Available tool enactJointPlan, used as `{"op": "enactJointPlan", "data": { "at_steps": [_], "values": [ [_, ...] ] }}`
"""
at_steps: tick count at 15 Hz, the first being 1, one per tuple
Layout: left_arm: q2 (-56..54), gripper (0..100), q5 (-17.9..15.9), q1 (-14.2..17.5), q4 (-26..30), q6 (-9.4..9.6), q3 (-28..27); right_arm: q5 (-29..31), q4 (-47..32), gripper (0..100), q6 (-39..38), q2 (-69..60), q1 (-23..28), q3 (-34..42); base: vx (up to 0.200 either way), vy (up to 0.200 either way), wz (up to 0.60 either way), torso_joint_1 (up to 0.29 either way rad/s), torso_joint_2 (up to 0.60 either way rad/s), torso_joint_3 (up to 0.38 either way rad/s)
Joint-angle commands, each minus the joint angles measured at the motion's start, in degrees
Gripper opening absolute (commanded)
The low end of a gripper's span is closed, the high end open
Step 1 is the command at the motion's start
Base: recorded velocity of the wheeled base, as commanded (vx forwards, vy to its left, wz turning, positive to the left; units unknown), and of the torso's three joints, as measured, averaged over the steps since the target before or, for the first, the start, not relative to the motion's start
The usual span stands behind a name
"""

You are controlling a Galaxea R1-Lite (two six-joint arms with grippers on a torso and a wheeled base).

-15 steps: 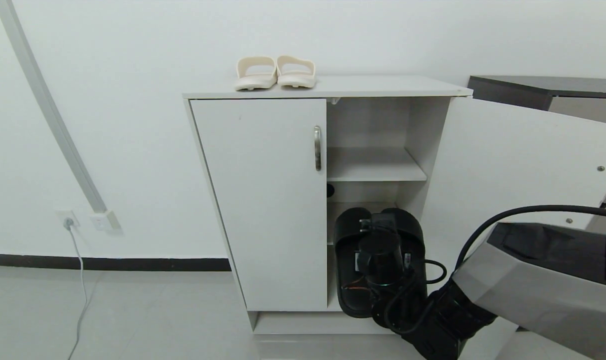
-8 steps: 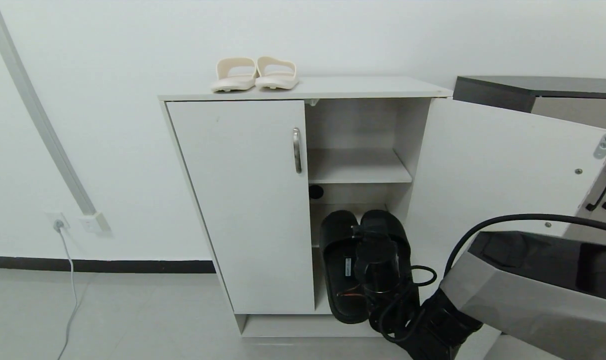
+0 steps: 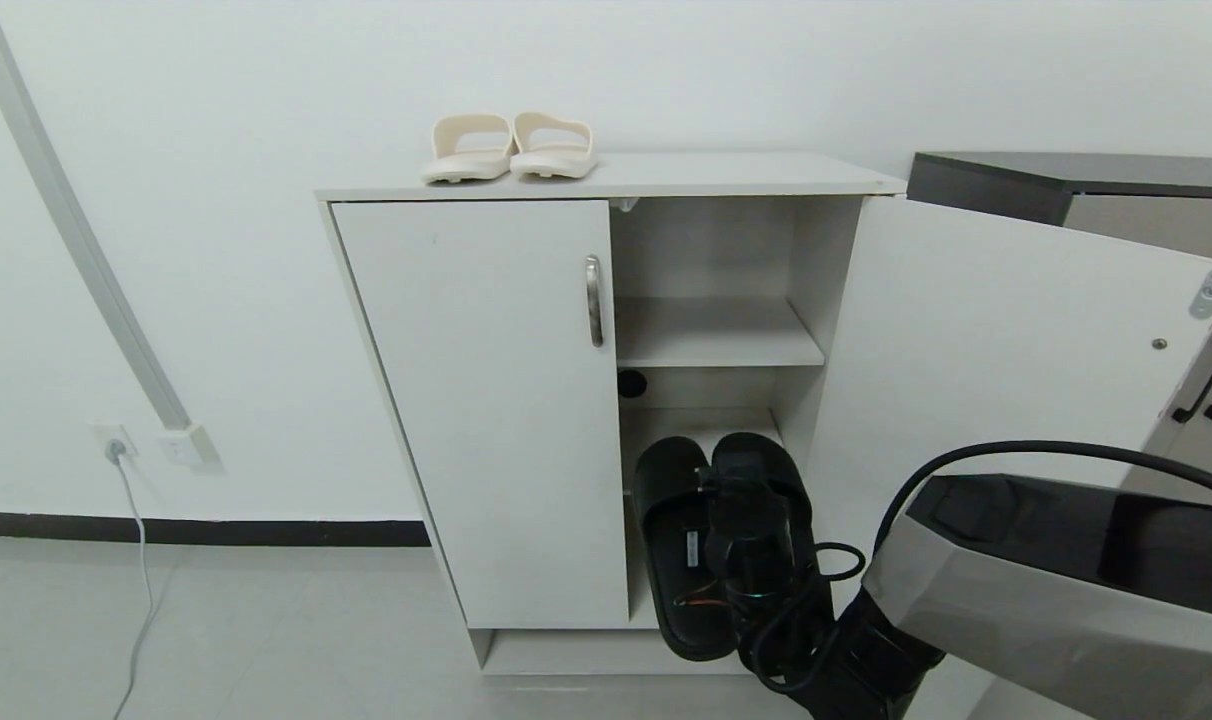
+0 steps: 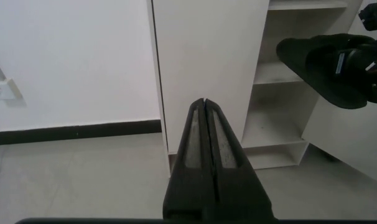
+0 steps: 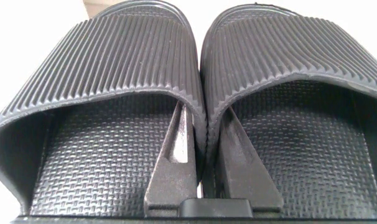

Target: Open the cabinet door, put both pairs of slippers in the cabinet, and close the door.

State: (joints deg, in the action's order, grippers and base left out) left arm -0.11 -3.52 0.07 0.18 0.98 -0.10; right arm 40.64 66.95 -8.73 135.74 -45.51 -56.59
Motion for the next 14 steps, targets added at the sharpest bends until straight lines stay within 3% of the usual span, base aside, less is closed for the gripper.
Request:
{"op": "enactJointPlan", "data": {
  "at_steps": [1, 6, 14],
  "values": [
    [0.1, 0, 0.0, 0.0, 0.0, -0.01, 0.0, 0.0, 0.0, 0, -0.1, 0.2, 0.2, 0.0, 0.0, 0.0, 0.0, 0.0, 0.0, 0.0],
    [0.1, 0, -0.2, -0.1, 0.0, -0.01, 0.0, 0.0, -0.2, 0, -0.2, 0.3, 0.6, 0.3, 0.0, 0.0, 0.0, 0.0, 0.0, -0.034],
    [0.1, 0, -0.2, -0.1, 0.0, -0.01, 0.0, -0.8, -5.5, 0, -2.7, 0.2, 1.6, -1.4, 0.0, 0.0, 0.0, 0.004, 0.0, -0.187]
  ]
}}
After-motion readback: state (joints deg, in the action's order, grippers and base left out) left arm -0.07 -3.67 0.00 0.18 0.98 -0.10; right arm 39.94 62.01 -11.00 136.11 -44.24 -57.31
